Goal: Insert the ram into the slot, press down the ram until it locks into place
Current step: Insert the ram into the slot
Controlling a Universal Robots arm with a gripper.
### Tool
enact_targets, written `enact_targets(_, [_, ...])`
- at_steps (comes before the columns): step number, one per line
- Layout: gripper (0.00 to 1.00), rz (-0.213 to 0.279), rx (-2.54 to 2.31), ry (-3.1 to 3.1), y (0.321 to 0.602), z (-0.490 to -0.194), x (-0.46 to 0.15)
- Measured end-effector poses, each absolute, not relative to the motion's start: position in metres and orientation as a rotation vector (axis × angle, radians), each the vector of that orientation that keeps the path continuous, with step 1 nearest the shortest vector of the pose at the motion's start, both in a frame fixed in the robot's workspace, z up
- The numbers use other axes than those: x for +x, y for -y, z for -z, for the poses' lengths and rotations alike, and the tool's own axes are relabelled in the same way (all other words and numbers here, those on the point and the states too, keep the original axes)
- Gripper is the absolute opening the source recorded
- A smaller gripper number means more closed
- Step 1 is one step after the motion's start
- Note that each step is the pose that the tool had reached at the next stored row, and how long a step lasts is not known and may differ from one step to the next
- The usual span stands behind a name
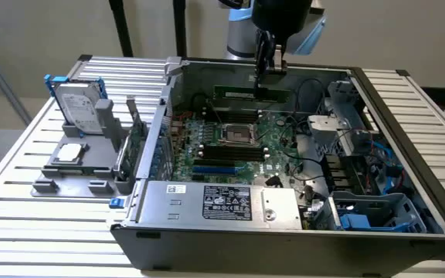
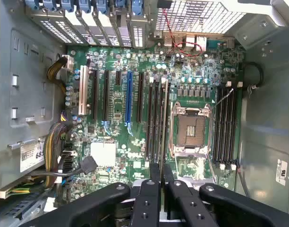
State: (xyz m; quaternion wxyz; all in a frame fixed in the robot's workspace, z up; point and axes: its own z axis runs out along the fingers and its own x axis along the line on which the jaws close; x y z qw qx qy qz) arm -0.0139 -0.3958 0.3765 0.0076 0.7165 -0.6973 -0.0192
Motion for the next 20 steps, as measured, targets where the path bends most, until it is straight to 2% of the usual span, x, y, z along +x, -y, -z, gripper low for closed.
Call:
enact_targets(13, [0.13,0.06,2.24,2.18,0.396,-0.376,-0.014])
enact_targets(20, [0.13,0.06,2.241,2.179,0.396,-0.364,-0.028])
